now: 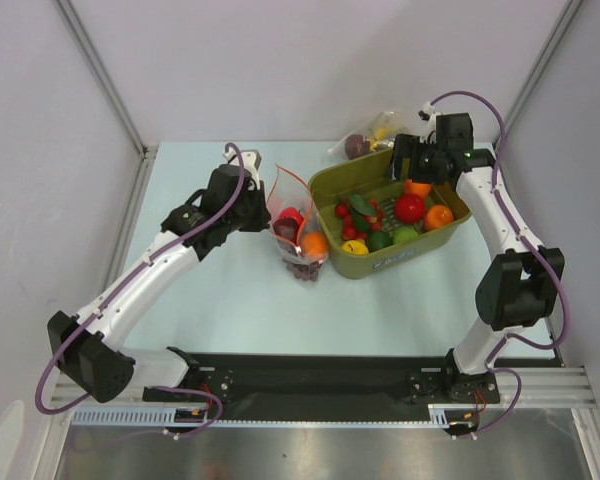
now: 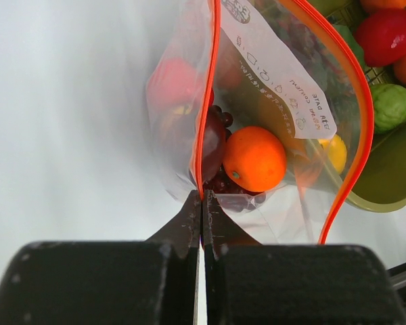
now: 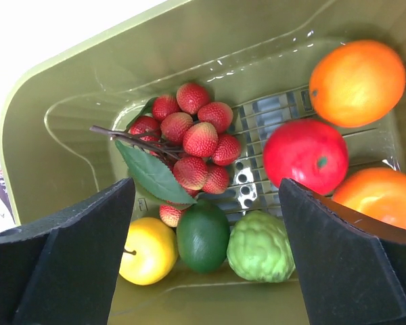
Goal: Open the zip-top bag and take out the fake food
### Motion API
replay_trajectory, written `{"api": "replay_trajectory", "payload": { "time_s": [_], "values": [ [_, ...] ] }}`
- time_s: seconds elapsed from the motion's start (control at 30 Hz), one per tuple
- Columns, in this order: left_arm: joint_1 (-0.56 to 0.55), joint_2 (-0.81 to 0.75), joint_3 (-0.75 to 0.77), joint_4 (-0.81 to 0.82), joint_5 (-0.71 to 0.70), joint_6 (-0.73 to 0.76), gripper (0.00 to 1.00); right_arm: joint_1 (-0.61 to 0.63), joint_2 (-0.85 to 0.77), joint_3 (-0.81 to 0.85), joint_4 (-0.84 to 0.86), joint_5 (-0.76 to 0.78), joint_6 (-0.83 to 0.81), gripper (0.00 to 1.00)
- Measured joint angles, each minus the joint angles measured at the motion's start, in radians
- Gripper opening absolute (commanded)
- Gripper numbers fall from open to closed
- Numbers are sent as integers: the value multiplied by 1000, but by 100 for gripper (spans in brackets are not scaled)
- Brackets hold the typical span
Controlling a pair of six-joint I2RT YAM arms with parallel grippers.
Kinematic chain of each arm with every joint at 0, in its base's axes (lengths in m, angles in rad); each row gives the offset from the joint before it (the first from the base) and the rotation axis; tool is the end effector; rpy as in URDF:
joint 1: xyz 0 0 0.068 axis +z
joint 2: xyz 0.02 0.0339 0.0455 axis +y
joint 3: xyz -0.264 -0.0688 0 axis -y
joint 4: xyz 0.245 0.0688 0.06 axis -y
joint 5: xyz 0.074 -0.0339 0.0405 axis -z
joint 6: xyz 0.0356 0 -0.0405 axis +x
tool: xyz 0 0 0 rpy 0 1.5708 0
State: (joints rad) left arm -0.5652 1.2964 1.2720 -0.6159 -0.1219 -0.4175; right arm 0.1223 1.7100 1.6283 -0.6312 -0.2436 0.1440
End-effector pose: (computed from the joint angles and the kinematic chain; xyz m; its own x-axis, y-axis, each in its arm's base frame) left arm 0.2409 -0.1477 0.3563 -0.6434 -0.0686 -0.7625 0.2061 0.9437 -0.2588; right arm 0.3839 0.0558 0.3438 -0.6854 0.0561 -0.7260 -0.2032 0.9427 0.2647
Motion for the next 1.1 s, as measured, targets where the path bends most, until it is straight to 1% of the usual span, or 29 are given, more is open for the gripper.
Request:
{"api": "replay_trajectory", "payload": {
  "time_s": [0.27, 0.47, 0.6, 0.83, 0.97, 1.07, 1.1],
  "values": [
    [0, -2, 0, 0, -3, 0, 0, 10, -1, 9, 0, -53, 1, 93],
    [0, -2, 8, -16, -4, 3, 0, 92, -1, 121, -7, -117, 8, 91],
    [0, -2, 29, -34, -6, 9, 0, 185, -1, 209, 33, -235, 25, 90],
    [0, -2, 40, -49, -11, 14, 0, 343, 18, 221, 153, -520, 92, 87],
    [0, -3, 40, -54, -15, 18, 0, 416, 58, 221, 193, -621, 118, 85],
    [0, -3, 41, -60, -18, 19, 0, 455, 89, 220, 201, -655, 134, 82],
    [0, -3, 41, -60, -19, 19, 1, 462, 98, 219, 201, -658, 137, 79]
  ]
}}
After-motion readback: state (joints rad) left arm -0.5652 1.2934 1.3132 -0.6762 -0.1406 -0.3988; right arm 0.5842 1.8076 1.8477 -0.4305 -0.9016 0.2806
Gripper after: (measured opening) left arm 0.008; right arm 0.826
